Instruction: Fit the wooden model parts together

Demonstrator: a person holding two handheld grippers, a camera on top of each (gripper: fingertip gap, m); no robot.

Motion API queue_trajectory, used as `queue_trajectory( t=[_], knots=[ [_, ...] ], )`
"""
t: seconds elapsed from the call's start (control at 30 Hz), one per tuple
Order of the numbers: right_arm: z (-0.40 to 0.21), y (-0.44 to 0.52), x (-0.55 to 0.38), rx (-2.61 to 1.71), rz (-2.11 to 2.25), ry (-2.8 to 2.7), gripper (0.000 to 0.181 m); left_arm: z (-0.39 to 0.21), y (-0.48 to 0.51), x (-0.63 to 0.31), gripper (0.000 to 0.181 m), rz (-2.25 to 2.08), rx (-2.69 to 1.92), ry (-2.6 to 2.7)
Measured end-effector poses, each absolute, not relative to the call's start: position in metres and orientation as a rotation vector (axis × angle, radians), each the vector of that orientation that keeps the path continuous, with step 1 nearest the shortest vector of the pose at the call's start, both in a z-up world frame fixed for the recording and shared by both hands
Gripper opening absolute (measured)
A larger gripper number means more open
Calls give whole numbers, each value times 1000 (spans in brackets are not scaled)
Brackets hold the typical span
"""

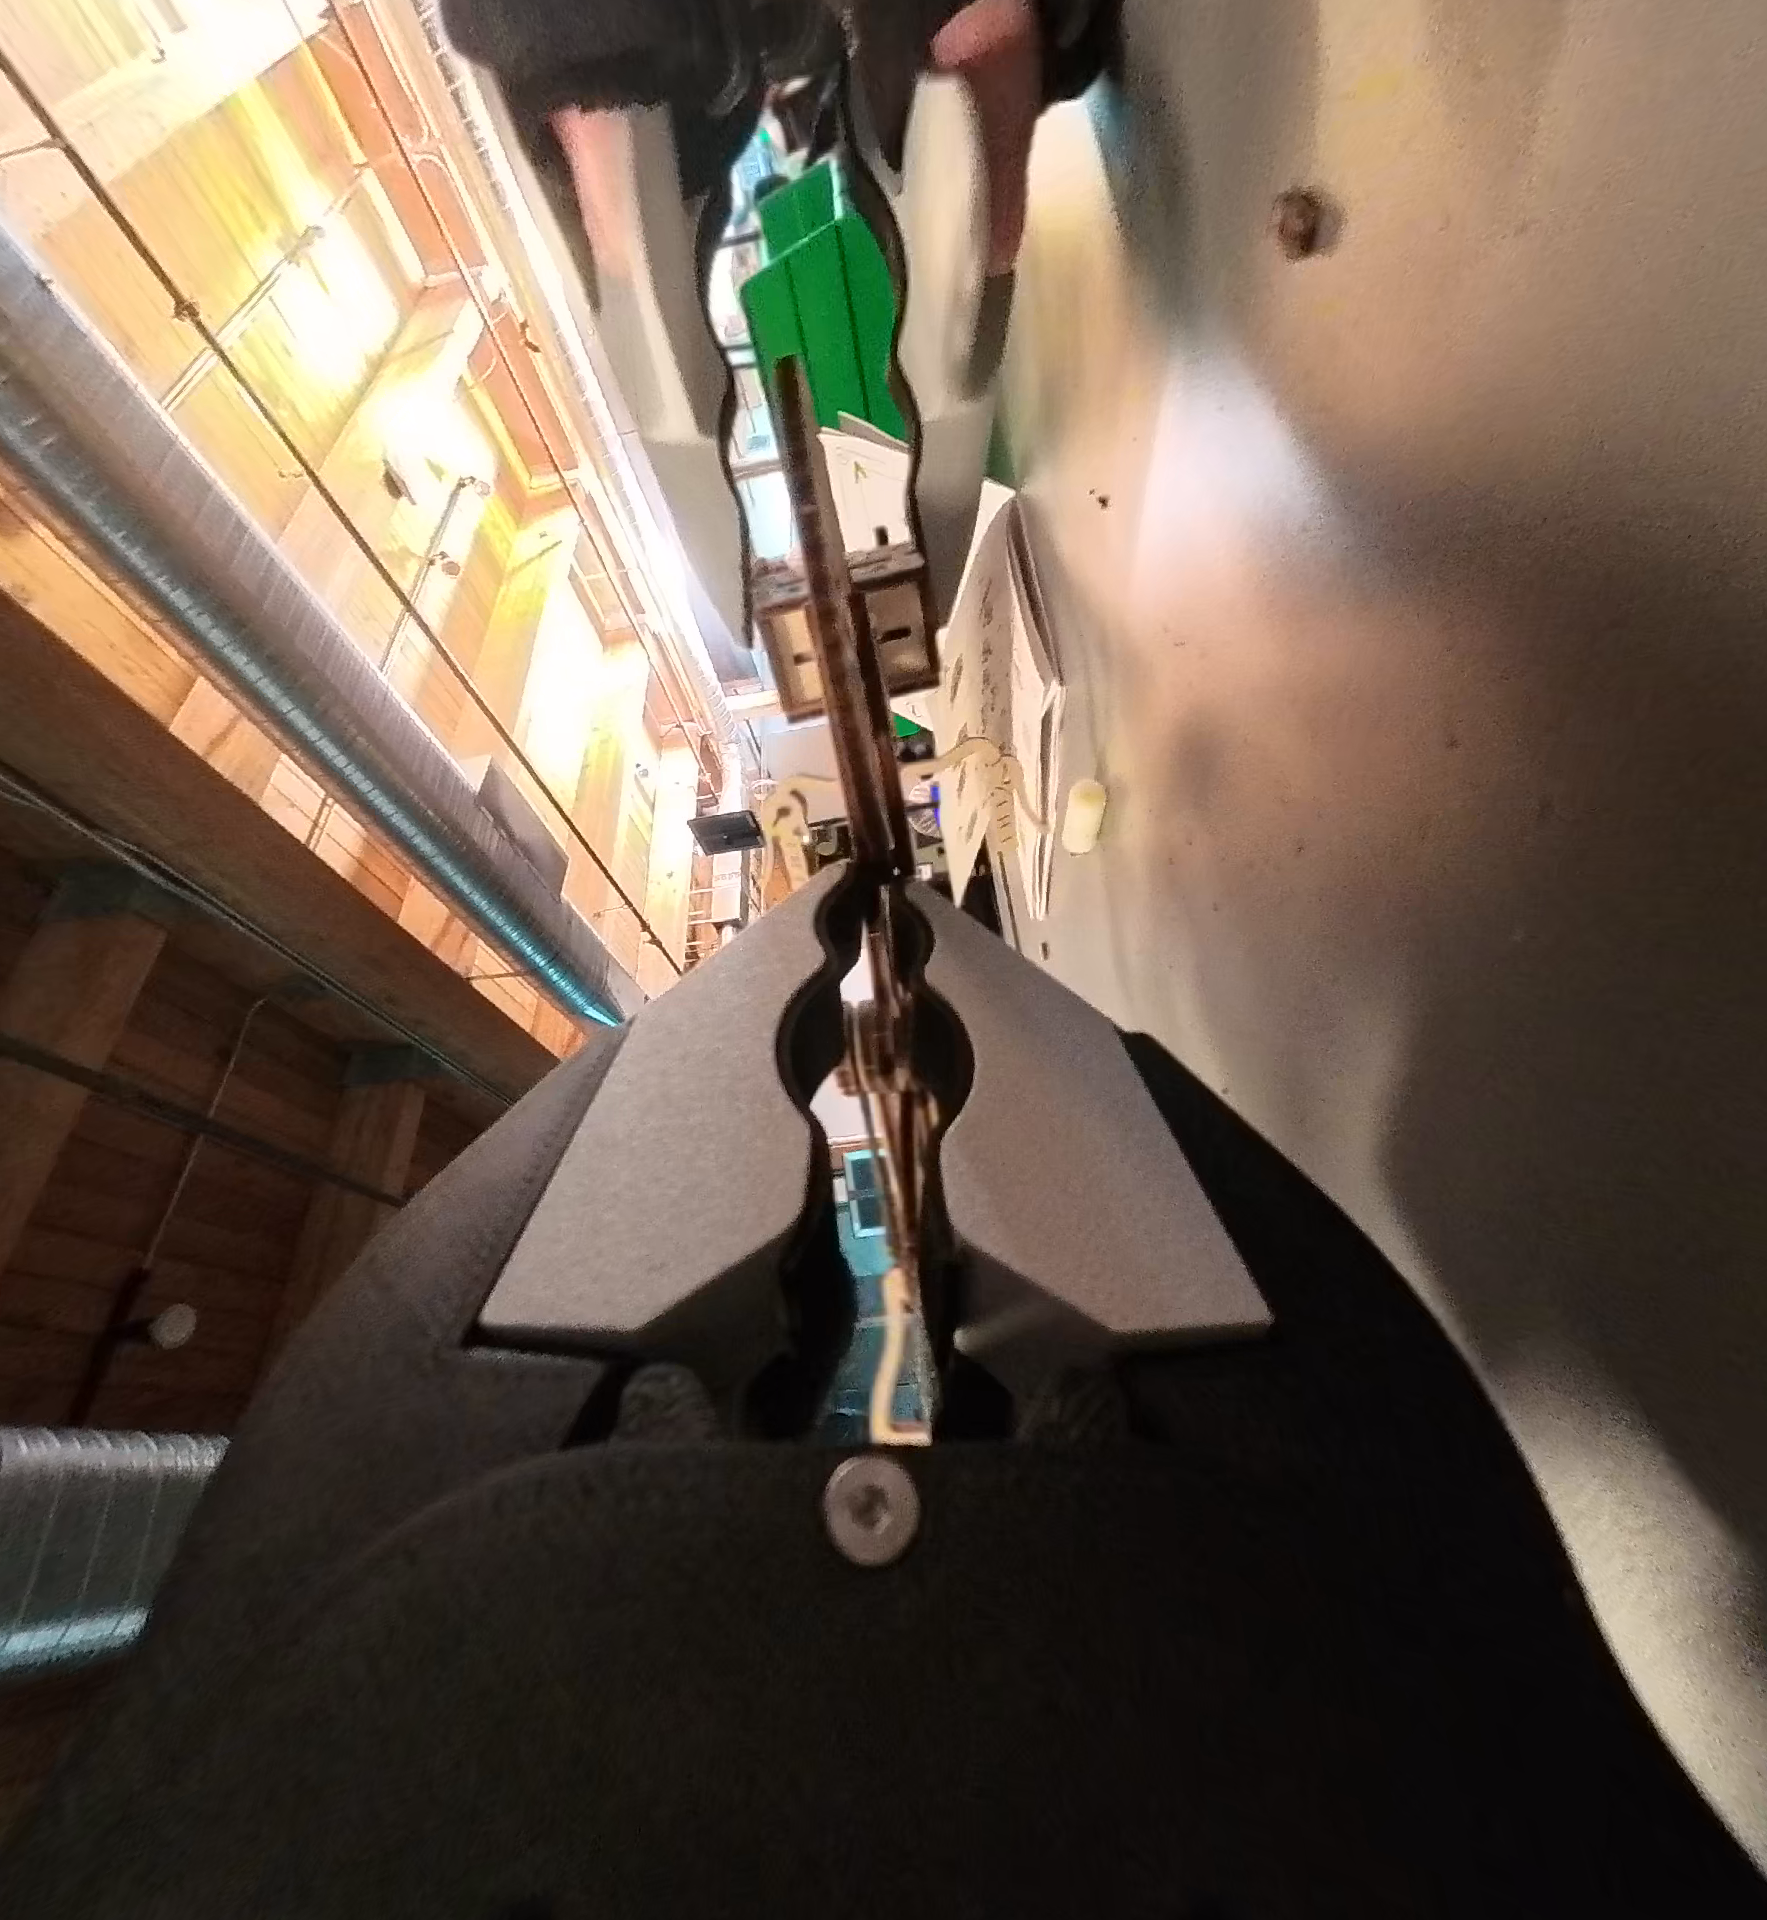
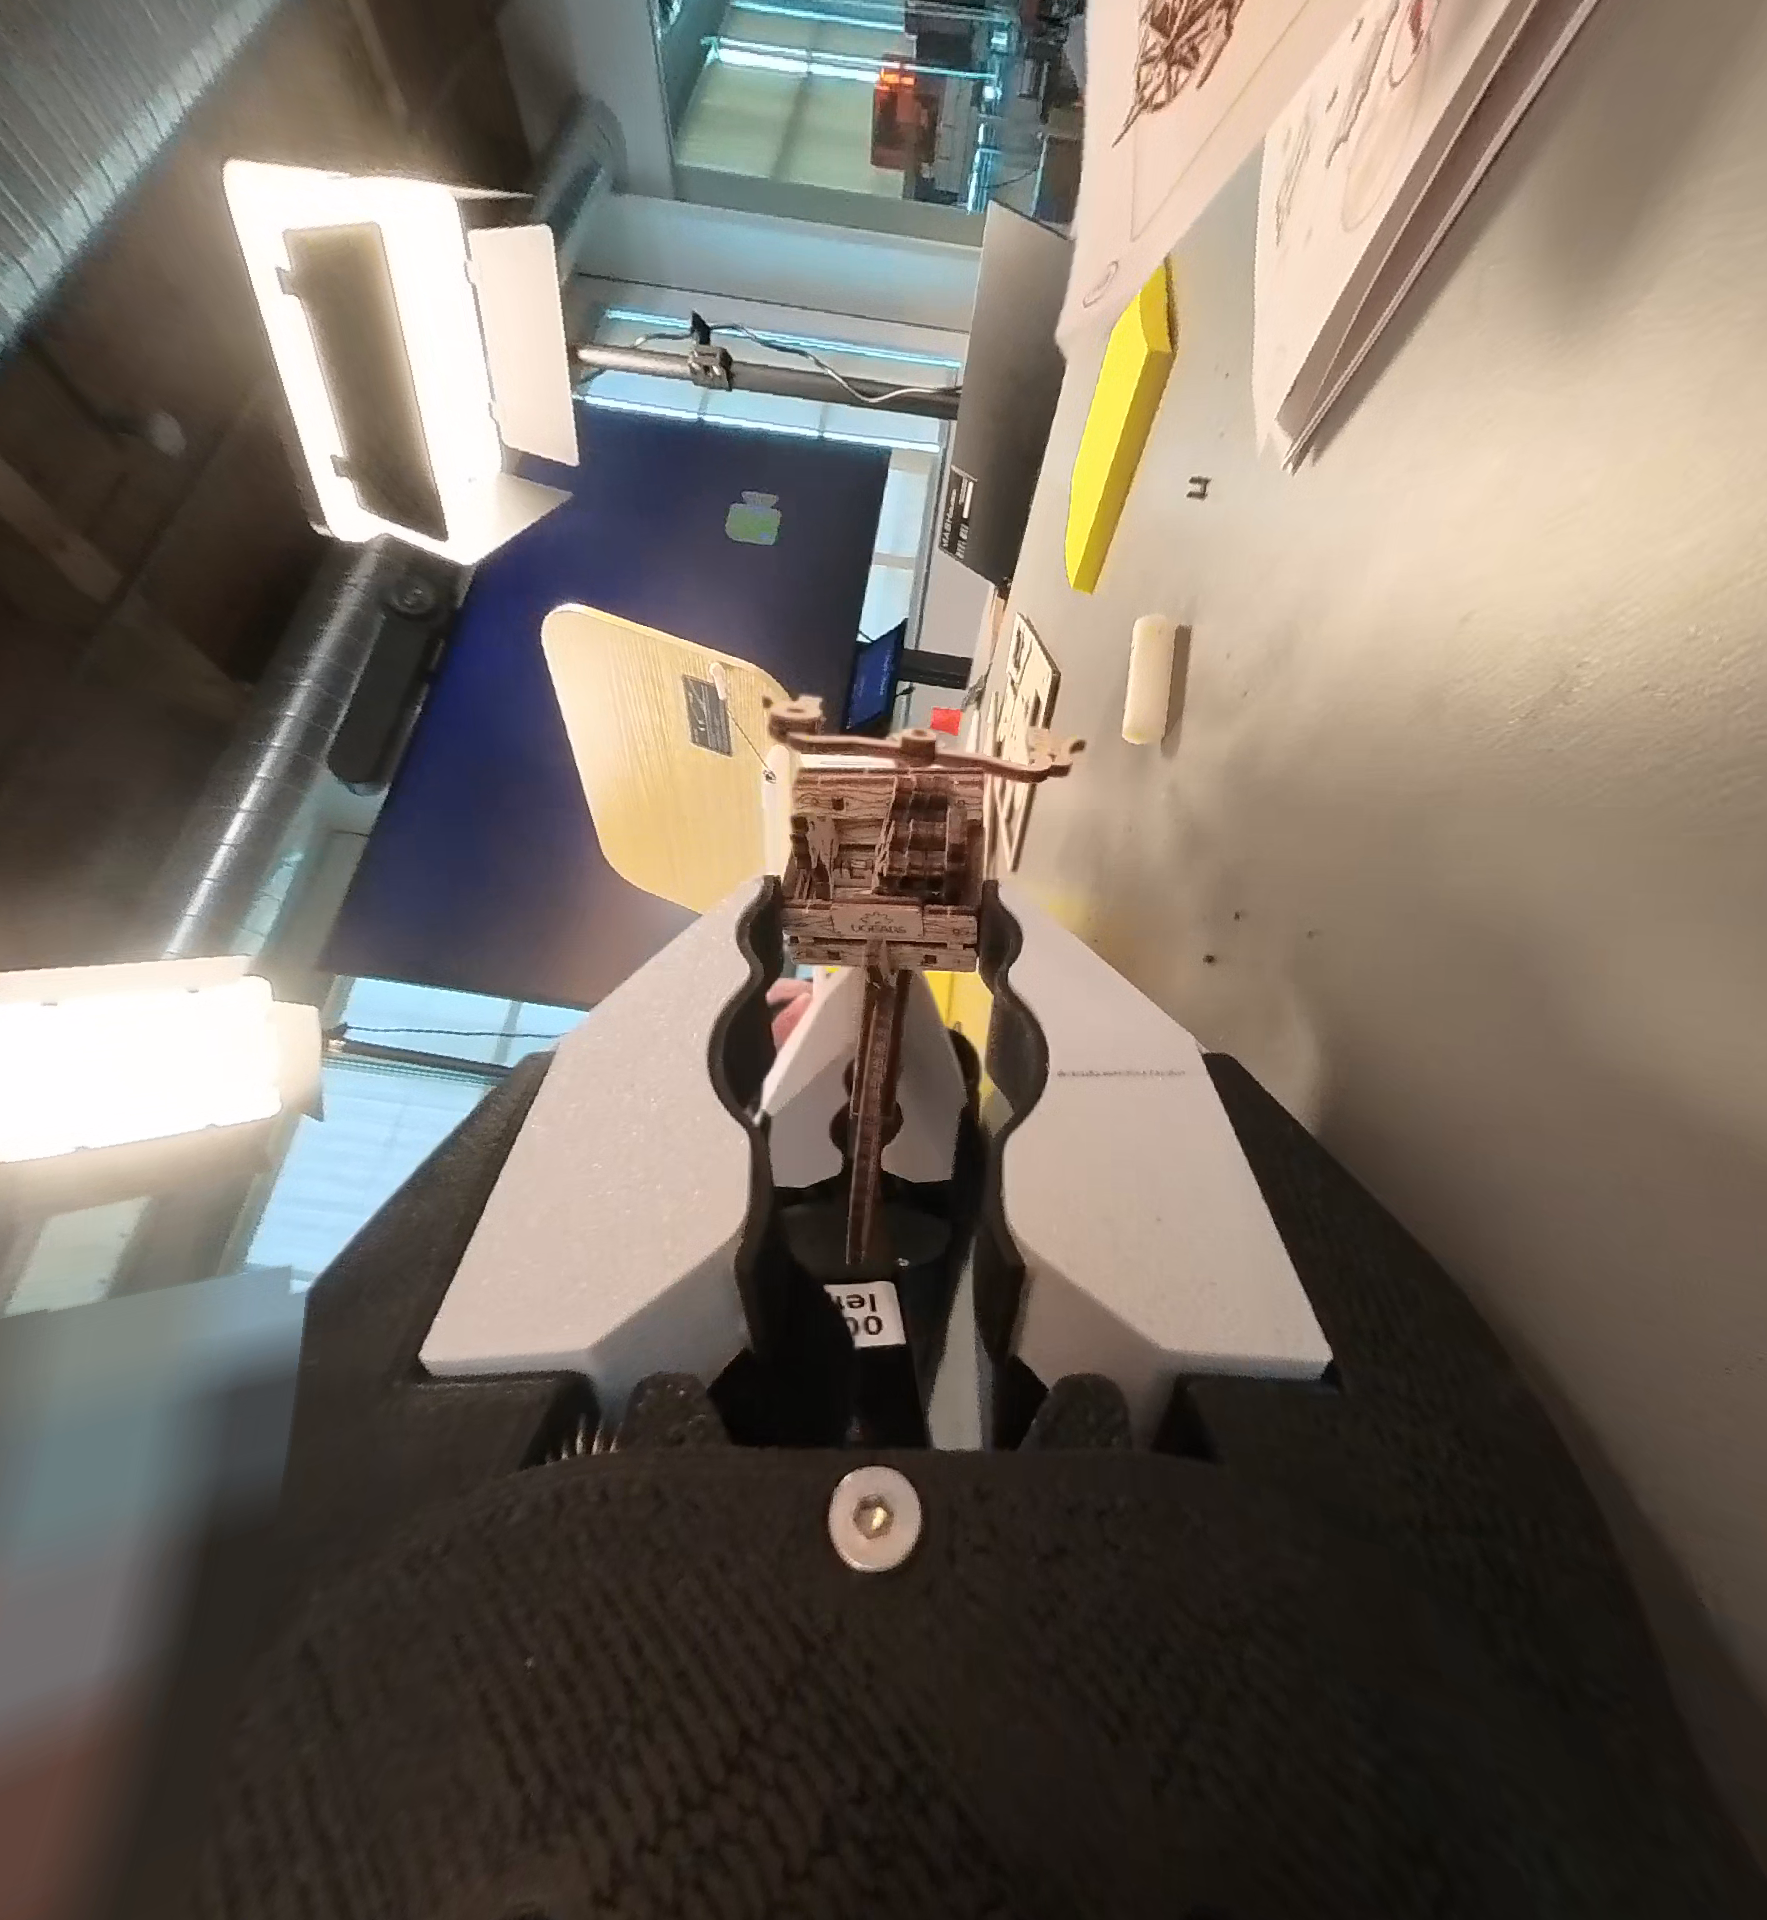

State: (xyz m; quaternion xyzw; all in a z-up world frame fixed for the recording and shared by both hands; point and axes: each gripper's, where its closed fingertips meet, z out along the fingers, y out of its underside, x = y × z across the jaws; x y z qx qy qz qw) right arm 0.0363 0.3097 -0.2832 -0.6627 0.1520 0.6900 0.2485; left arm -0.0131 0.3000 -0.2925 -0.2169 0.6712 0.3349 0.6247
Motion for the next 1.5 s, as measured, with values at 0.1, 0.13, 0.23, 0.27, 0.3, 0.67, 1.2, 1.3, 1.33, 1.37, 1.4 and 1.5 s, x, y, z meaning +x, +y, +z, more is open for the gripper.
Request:
queue_trajectory(
  t=[0.1, 0.13, 0.23, 0.27, 0.3, 0.67, 1.2, 1.3, 1.33, 1.37, 1.4, 1.5],
  knots=[
    [-283, 310, 36, -1803, 1912, 422, 35, -295, 301, -13, 3, 780, -489, 1550],
    [-283, 310, 36, -1806, 1910, 420, 36, -295, 301, -14, 3, 781, -487, 1550],
    [-284, 309, 35, -1817, 1903, 406, 36, -292, 301, -15, 3, 777, -462, 1533],
    [-284, 309, 35, -1820, 1906, 401, 36, -291, 300, -15, 2, 773, -451, 1527],
    [-284, 309, 35, -1821, 1911, 399, 36, -291, 299, -15, 2, 765, -447, 1527],
    [-283, 310, 35, -1799, 1862, 425, 36, -299, 298, -15, 3, 757, -441, 1561],
    [-289, 300, 21, -1894, 1830, 368, 36, -300, 277, -3, 41, 604, -557, 1608],
    [-289, 298, 17, -1907, 1841, 355, 36, -297, 275, -2, 28, 642, -526, 1601],
    [-289, 297, 15, -1912, 1845, 348, 36, -296, 277, -3, 23, 669, -517, 1593],
    [-289, 296, 13, -1917, 1849, 342, 35, -297, 279, -3, 18, 692, -511, 1591],
    [-290, 295, 12, -1921, 1849, 340, 36, -296, 280, -4, 16, 706, -506, 1587],
    [-291, 296, 10, -1933, 1842, 337, 35, -298, 283, -4, 11, 741, -476, 1586]
  ],
)
